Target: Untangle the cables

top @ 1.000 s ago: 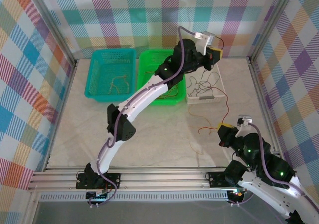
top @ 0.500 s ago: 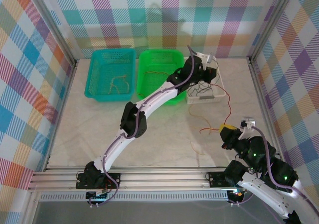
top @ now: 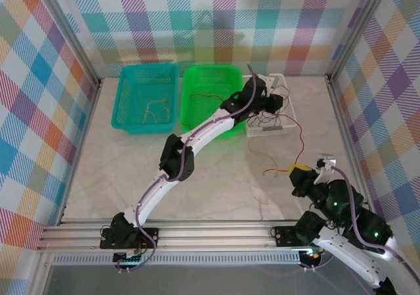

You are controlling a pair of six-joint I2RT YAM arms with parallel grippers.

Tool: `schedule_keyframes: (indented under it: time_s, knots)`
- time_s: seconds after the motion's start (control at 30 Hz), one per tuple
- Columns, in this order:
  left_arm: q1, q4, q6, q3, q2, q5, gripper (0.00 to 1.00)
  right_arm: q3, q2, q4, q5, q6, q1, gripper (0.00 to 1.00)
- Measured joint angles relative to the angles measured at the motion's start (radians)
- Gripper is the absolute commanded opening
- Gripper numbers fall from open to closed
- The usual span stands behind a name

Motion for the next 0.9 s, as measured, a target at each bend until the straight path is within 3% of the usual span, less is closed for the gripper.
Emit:
schedule_keyframes:
  time_s: [0.27, 0.43, 0.57, 0.63, 0.77, 0.9]
  knots:
    - [0.025, -0.048, 0.002, 0.0, 0.0, -0.002, 0.31, 0.0, 0.0, 0.0, 0.0, 0.0, 0.0, 0.0]
    - [0.051, -0.088, 0.006, 0.0, -0.001, 0.002, 0.43, 0.001, 0.0, 0.0, 0.002, 0.001, 0.0, 0.0]
    - [0.062, -0.119, 0.008, -0.046, -0.04, 0.033, 0.48, 0.014, 0.018, -0.001, 0.004, 0.005, 0.0, 0.0]
    - [0.064, -0.108, 0.007, -0.167, -0.126, 0.053, 0.51, 0.033, 0.047, 0.0, 0.003, 0.005, 0.0, 0.0]
    - [0.064, 0.021, -0.004, -0.6, -0.44, 0.075, 0.67, 0.08, 0.108, 0.002, 0.003, 0.005, 0.0, 0.0]
    - [0.06, 0.159, -0.029, -0.909, -0.74, 0.101, 0.68, 0.114, 0.142, 0.008, 0.0, 0.005, 0.0, 0.0]
